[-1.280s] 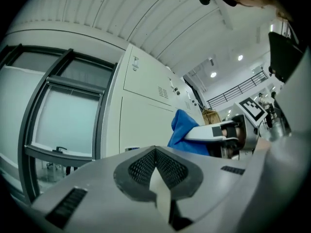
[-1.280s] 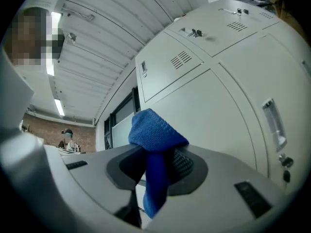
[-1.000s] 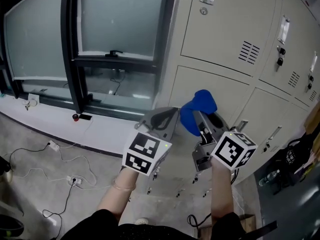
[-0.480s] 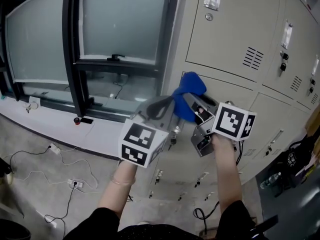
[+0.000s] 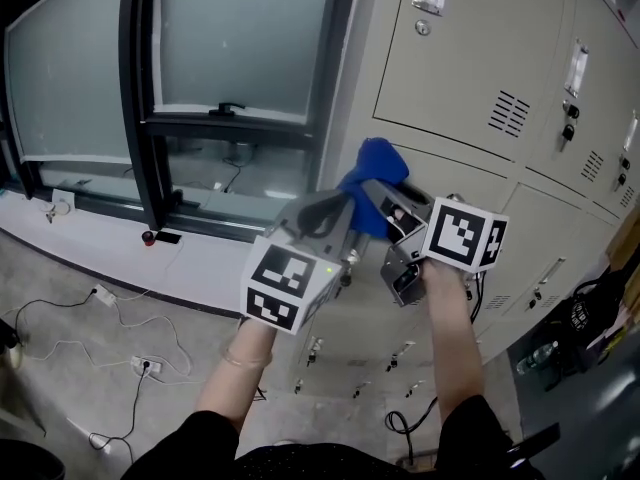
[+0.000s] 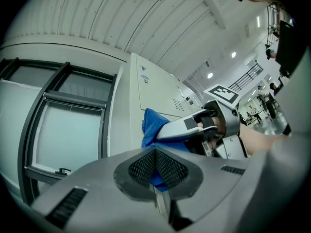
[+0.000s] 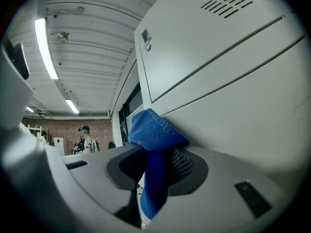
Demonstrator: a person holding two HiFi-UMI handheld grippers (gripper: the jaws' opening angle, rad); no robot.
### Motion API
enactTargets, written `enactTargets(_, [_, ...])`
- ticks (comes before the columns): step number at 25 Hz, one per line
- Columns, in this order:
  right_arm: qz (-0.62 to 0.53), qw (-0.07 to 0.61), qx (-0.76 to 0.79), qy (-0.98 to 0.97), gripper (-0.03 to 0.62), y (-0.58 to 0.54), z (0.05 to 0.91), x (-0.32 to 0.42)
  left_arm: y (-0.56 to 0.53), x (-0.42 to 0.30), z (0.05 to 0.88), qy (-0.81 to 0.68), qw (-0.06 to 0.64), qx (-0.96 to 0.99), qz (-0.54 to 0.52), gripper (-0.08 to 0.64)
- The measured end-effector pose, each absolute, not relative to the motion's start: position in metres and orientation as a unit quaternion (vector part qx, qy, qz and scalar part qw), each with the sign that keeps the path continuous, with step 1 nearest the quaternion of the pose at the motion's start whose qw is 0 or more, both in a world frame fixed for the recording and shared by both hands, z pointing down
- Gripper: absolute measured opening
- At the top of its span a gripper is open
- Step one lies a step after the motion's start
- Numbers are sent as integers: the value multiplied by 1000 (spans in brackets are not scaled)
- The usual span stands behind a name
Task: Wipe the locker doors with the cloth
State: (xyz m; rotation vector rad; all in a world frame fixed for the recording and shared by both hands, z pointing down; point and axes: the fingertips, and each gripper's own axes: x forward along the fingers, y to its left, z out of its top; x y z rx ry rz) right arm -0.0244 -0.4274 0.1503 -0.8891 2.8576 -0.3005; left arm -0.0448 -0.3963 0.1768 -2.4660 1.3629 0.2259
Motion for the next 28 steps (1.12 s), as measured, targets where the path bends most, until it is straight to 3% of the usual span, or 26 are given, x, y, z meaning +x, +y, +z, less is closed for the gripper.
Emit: enactTargets(28, [-110,114,-418,894,88,-444,145,107,-392,22,202,411,129,-900,68,6])
